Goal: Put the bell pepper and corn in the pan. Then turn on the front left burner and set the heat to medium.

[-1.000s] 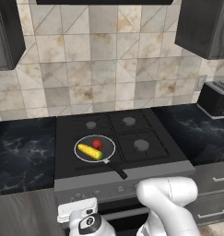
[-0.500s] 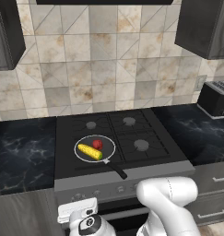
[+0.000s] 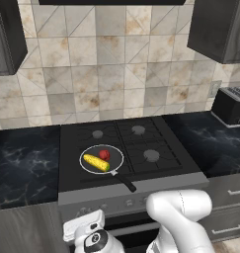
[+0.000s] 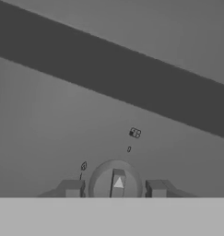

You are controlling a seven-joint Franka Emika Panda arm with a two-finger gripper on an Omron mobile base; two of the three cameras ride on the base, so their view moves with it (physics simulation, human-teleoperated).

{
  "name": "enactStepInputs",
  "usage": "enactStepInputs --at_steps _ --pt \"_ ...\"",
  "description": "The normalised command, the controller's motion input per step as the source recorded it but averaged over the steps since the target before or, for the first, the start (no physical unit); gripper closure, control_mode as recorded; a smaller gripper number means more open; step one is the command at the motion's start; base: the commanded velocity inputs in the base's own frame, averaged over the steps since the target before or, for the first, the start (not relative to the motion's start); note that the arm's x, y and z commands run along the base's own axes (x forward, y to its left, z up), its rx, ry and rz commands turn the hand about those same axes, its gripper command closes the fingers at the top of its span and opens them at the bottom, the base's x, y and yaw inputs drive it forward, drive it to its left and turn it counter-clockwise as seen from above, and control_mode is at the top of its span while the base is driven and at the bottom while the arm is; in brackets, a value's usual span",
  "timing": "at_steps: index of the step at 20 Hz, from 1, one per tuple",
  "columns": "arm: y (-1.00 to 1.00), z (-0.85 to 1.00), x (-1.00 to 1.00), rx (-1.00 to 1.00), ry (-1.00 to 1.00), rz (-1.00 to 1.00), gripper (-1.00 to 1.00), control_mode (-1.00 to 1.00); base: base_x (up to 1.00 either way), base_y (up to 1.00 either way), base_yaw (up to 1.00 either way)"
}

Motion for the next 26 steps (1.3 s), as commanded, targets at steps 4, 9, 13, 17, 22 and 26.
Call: enactStepInputs --at_steps 4,9,13,17,22,26 --pt "0.0 0.0 0.0 -0.23 0.0 0.0 1.0 -1.0 0.0 0.0 0.0" --pt "0.0 -0.03 0.0 -0.22 0.0 0.0 1.0 -1.0 0.0 0.0 0.0" --pt "0.0 -0.02 0.0 -0.21 0.0 0.0 1.0 -1.0 0.0 0.0 0.0" --pt "0.0 -0.01 0.0 -0.2 0.0 0.0 1.0 -1.0 0.0 0.0 0.0" --pt "0.0 -0.01 0.0 -0.21 0.0 0.0 1.0 -1.0 0.0 0.0 0.0" --pt "0.0 0.0 0.0 -0.22 0.0 0.0 1.0 -1.0 0.0 0.0 0.0"
